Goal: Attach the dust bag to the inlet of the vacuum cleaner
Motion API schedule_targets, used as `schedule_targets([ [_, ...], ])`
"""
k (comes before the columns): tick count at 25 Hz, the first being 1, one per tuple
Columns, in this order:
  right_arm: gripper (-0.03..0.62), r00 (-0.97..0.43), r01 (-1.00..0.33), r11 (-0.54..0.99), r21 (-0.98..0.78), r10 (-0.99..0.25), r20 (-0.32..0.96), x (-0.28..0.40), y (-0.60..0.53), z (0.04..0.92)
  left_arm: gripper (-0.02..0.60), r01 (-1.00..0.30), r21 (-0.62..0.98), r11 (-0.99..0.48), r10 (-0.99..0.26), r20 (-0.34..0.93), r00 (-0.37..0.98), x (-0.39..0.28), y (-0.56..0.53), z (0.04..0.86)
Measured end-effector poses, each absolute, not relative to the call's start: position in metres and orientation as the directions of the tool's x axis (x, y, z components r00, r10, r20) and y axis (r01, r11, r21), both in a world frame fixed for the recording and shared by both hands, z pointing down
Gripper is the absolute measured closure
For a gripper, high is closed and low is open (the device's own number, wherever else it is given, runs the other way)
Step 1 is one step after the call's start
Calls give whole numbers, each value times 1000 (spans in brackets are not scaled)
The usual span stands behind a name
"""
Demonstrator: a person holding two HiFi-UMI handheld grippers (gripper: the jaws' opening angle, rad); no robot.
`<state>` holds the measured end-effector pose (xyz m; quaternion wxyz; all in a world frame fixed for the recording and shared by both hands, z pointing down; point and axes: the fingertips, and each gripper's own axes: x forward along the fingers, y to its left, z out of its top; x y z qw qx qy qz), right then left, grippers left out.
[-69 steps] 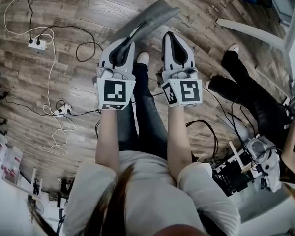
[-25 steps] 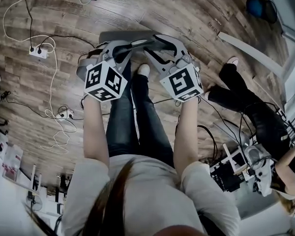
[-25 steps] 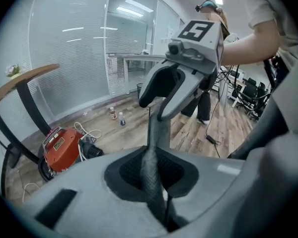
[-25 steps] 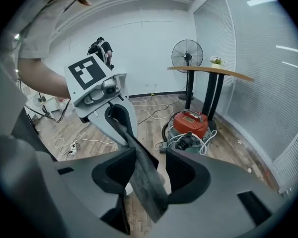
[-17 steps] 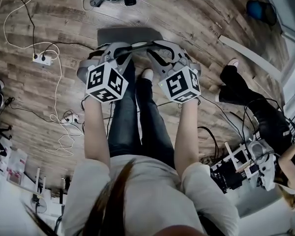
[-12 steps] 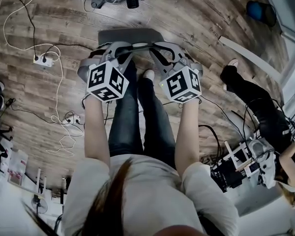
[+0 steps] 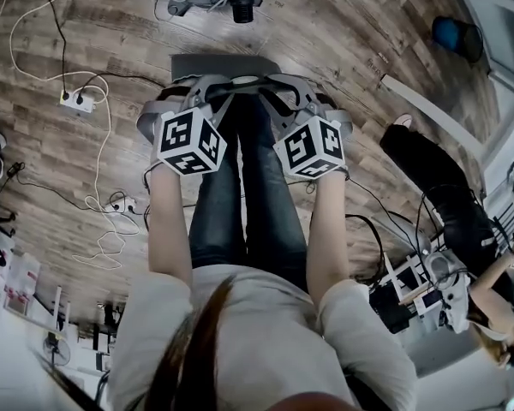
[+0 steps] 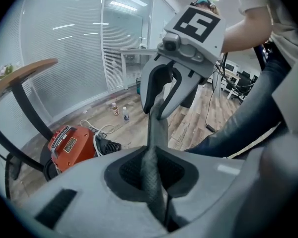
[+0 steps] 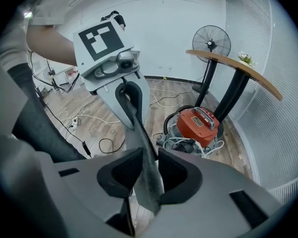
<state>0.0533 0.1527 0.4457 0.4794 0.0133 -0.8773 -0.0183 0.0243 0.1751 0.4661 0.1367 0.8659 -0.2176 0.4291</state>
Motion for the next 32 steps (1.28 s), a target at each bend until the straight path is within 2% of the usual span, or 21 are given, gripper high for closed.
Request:
schedule_targets([
  [2, 477, -529, 37, 998, 54, -27, 848, 49, 149, 451, 543, -485, 42, -874, -251, 815, 522, 22, 170, 466],
  [8, 544, -531, 106, 994, -4, 60, 845, 51, 125, 452, 541, -530, 47, -847, -262, 830, 492, 22, 141, 467],
  [12, 553, -544, 109, 993, -51, 103, 833, 56, 110, 456, 540, -563, 68, -823, -264, 832, 487, 25, 123, 472],
  [24, 563, -539, 134, 989, -56, 120, 833, 62, 93, 480, 495, -646, 56, -761, -297, 856, 424, 29, 99, 501],
  [32, 560, -532, 87, 995, -55, 93, 842, 57, 78, 507, 514, -670, 5, -743, -335, 863, 378, 21, 85, 527],
])
